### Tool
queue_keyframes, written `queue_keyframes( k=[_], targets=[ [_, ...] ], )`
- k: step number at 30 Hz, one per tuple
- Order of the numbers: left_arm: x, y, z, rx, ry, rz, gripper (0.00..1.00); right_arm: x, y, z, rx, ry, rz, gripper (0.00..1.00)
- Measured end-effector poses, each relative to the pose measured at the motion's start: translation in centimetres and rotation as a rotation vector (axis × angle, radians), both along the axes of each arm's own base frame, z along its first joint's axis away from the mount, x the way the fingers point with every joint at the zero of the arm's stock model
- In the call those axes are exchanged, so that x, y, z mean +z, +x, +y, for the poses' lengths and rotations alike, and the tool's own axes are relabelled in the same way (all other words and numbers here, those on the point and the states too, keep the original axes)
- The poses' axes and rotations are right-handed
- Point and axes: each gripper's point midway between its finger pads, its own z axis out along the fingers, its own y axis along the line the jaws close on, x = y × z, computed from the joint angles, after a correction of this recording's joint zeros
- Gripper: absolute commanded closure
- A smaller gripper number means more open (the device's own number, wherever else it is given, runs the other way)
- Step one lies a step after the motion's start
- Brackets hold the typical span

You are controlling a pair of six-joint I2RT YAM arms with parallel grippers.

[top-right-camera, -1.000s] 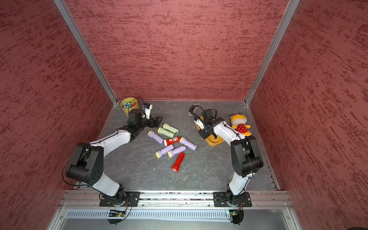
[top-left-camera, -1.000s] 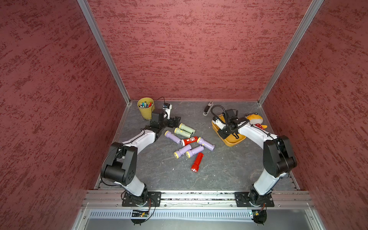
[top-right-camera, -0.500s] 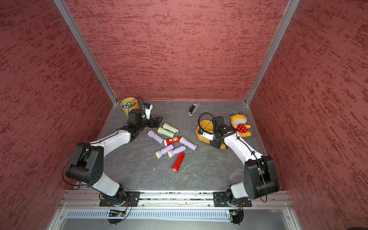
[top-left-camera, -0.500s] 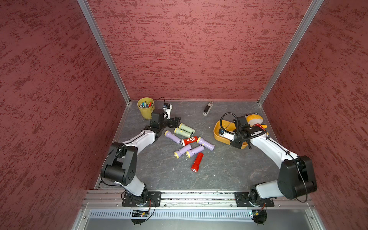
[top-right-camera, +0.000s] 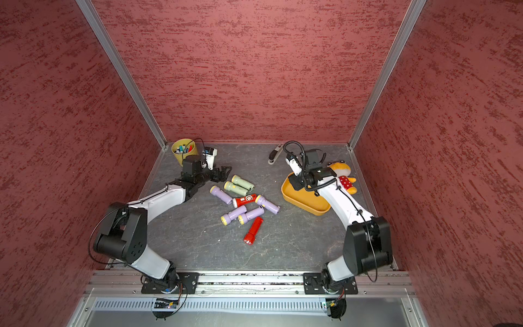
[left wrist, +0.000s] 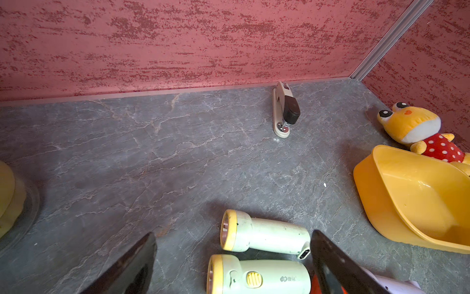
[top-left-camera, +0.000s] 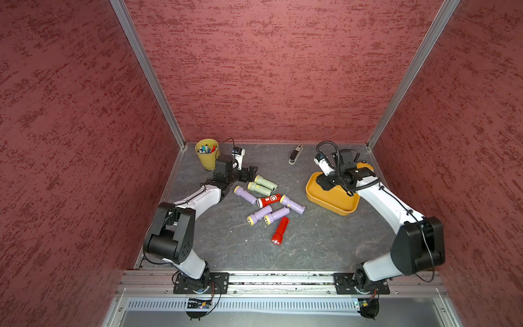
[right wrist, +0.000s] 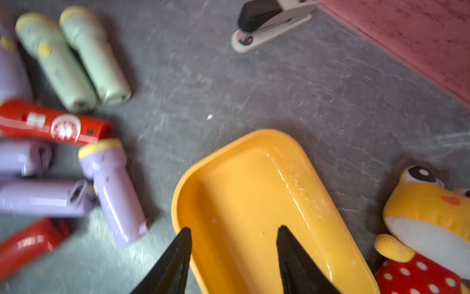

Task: Put the flashlights into the storage boxes
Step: Adjust the storage box at the center of the board.

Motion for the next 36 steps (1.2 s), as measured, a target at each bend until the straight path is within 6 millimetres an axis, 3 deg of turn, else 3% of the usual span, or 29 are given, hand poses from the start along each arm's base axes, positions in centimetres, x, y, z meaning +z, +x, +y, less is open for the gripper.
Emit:
queue_keyframes(
  k=[2,8,17,22,28,36],
  targets=[
    [0.0,0.0,0.0,0.001,0.001,0.001,0.06,-0.8,1.0,0.5,-0.110,0.095,0.044,0.40],
    [0.0,0.0,0.0,0.000,0.002,0.002,0.06,-4.1,1.2,2.1,-0.335,0.281,0.215,0.36],
    [0.0,-0.1,-0.2,-0.004,-0.003,0.004,0.06,-8.6,1.8,5.3,-0.372,0.298,0.361,0.38],
    [0.0,-0.1,-0.2,-0.003,-0.003,0.004,0.06,-9.8,1.2,6.0,-0.352,0.284,0.400,0.42],
    [0.0,-0.1,-0.2,-0.003,-0.003,0.004,0.06,-10.1,-0.2,7.7,-0.265,0.290,0.431,0.45],
    [0.0,-0.1,-0.2,-0.003,-0.003,0.002,0.06,-10.0,-5.2,8.4,-0.174,0.306,0.513,0.45]
  ],
)
